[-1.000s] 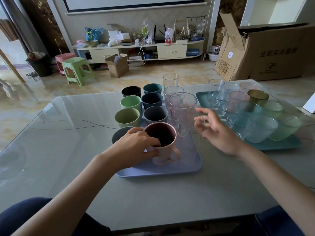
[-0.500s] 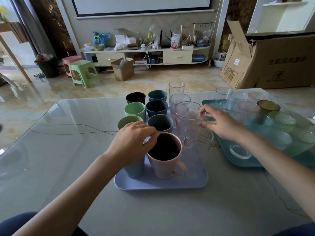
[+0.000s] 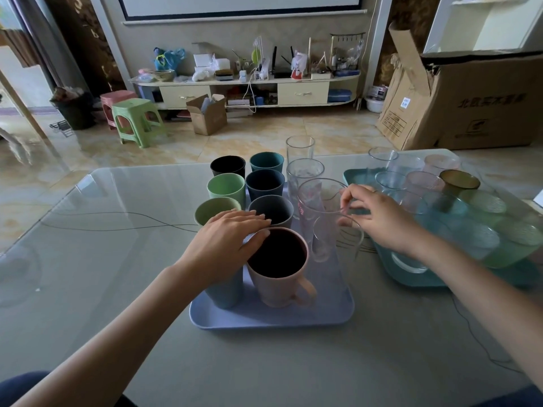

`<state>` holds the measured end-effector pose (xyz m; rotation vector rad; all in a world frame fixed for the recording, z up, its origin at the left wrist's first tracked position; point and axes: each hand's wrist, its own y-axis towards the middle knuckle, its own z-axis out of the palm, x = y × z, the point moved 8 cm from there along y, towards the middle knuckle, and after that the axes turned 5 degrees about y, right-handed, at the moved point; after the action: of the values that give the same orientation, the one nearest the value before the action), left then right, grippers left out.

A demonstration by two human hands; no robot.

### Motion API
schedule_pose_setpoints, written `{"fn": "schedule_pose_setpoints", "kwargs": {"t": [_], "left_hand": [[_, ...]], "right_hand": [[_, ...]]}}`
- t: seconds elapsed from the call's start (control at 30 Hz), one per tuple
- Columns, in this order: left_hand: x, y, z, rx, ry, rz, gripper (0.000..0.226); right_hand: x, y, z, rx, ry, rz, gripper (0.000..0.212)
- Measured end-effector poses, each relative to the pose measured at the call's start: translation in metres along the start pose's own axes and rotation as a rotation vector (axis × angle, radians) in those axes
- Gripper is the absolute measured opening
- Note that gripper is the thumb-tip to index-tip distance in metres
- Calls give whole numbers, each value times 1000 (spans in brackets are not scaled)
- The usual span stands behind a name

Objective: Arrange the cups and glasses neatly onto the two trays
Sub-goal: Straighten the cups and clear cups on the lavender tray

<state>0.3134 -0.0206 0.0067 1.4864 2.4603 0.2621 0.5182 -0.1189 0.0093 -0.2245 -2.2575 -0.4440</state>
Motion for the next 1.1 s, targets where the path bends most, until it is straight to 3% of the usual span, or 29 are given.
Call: {"fn": "schedule_pose_setpoints", "kwargs": {"t": [0.23,0.4,0.5,0.6,0.7,0.83,1.0,1.1], "left_hand": [[1,0,2,16,-23,-5,65],[2,0,3,34,-23,-17,50],[3,0,4,39,-36,-17,50],[3,1,4,43,-64,-14,53],[4,2,2,44,-91,-20,51],[13,3,0,50,-96,-41,54],[21,2,8,119,-67,-45,45],[20,2,8,122,-72,-38,54]], "right_hand": [[0,-3,-1,1,90,41,29],[2,-1,1,-1,51,41,30],[0,-1,-2,88,59,92,29],[-4,4,-12,183,105,146,50],[-10,31,-26,102,-2,147,60],[-16,75,-12,116,-216,99,53],[-14,101,13,228,-449,-10,23],[-11,105,10,211,-500,-30,23]]}}
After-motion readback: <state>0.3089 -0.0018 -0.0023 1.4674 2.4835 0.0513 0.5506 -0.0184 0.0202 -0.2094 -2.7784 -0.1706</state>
